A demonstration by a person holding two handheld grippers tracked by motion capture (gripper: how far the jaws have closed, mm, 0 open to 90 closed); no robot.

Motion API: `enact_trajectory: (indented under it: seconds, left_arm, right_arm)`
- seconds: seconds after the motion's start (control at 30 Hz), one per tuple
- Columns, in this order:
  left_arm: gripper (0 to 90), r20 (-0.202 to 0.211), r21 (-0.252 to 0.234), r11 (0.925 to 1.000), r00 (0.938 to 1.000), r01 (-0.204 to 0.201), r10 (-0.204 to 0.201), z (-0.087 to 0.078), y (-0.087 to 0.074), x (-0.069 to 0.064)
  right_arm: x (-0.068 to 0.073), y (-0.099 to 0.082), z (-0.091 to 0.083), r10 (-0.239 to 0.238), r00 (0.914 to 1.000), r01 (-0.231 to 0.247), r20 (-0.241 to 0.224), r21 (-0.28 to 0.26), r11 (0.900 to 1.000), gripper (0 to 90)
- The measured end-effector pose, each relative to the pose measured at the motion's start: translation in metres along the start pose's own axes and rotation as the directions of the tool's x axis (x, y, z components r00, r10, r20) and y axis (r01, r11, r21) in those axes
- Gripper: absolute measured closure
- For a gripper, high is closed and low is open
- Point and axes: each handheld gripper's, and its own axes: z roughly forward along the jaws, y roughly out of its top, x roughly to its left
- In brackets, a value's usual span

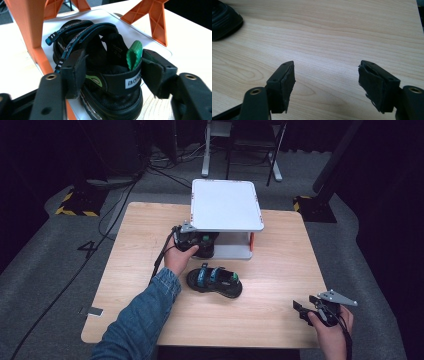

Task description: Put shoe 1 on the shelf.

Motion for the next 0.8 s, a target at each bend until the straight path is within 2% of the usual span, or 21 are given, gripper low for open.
enact_trajectory:
  seconds: [0.13,0.17,0.2,0.23,0.27,0.3,0.33,0.4,0.47,0.53,0.57,0.63,0.73,0.77,0.8]
  left_arm:
    - [34.6,0.009,0.015,0.9998,0.9999,-0.014,0.013,-0.007,0.001,-0.003]
    - [34.8,0.009,0.027,0.9994,0.9997,-0.021,0.021,-0.011,0.002,-0.004]
    - [37.5,0.017,0.044,0.9989,0.9997,-0.017,0.016,-0.022,0.001,-0.007]
    - [42.8,0.017,0.044,0.9989,0.9997,-0.017,0.016,-0.022,0.001,-0.007]
    - [48.5,0.048,0.079,0.9969,0.9988,0.001,-0.004,-0.037,-0.001,-0.011]
    - [54.6,0.048,0.079,0.9969,0.9988,0.001,-0.004,-0.037,-0.001,-0.011]
    - [54.6,0.063,0.100,0.9950,0.9980,-0.011,0.005,-0.041,-0.002,-0.011]
    - [71.2,0.071,0.166,0.9850,0.9968,-0.049,0.037,-0.048,-0.004,-0.015]
    - [87.6,0.089,0.214,0.9755,0.9954,-0.053,0.035,-0.046,-0.011,-0.016]
    - [88.3,0.086,0.221,0.9732,0.9953,-0.063,0.045,-0.043,-0.013,-0.017]
    - [88.1,0.074,0.233,0.9687,0.9948,-0.085,0.070,-0.036,-0.018,-0.017]
    - [87.1,0.070,0.229,0.9687,0.9941,-0.097,0.083,-0.031,-0.020,-0.017]
    - [76.4,0.056,0.171,0.9703,0.9850,-0.171,0.164,-0.016,-0.028,-0.014]
    - [75.9,0.055,0.175,0.9689,0.9842,-0.175,0.168,-0.012,-0.029,-0.014]
    - [76.5,0.070,0.167,0.9715,0.9849,-0.168,0.158,-0.008,-0.027,-0.014]
  right_arm:
    - [0.000,0.002,0.002,-0.006,1.0000,0.006,-0.007,-0.001,1.0000,29.7]
    - [0.001,0.003,0.004,-0.011,0.9998,0.011,-0.014,0.003,0.9999,29.6]
    - [0.002,0.005,0.006,-0.016,0.9997,0.016,-0.018,0.002,0.9999,29.7]
    - [0.002,0.005,0.006,-0.016,0.9997,0.016,-0.018,0.002,0.9999,29.7]
    - [0.003,0.007,0.009,-0.022,0.9994,0.022,-0.026,0.004,0.9997,29.7]
    - [0.003,0.007,0.009,-0.022,0.9994,0.022,-0.026,0.004,0.9997,29.7]
    - [0.004,0.009,0.011,-0.030,0.9990,0.030,-0.033,0.005,0.9995,29.7]
    - [0.007,0.012,0.015,-0.041,0.9982,0.041,-0.044,0.007,0.9991,29.6]
    - [0.013,0.017,0.020,-0.055,0.9966,0.056,-0.062,0.010,0.9984,29.7]
    - [0.015,0.018,0.021,-0.062,0.9959,0.063,-0.066,0.007,0.9980,29.6]
    - [0.018,0.019,0.022,-0.071,0.9949,0.071,-0.073,0.006,0.9974,29.7]
    - [0.019,0.019,0.023,-0.076,0.9944,0.076,-0.074,0.006,0.9971,29.6]
    - [0.020,0.017,0.021,-0.079,0.9945,0.080,-0.068,0.009,0.9968,29.6]
    - [0.019,0.017,0.020,-0.074,0.9949,0.075,-0.068,0.009,0.9971,29.6]
    - [0.016,0.013,0.017,-0.066,0.9961,0.066,-0.059,0.012,0.9977,29.6]
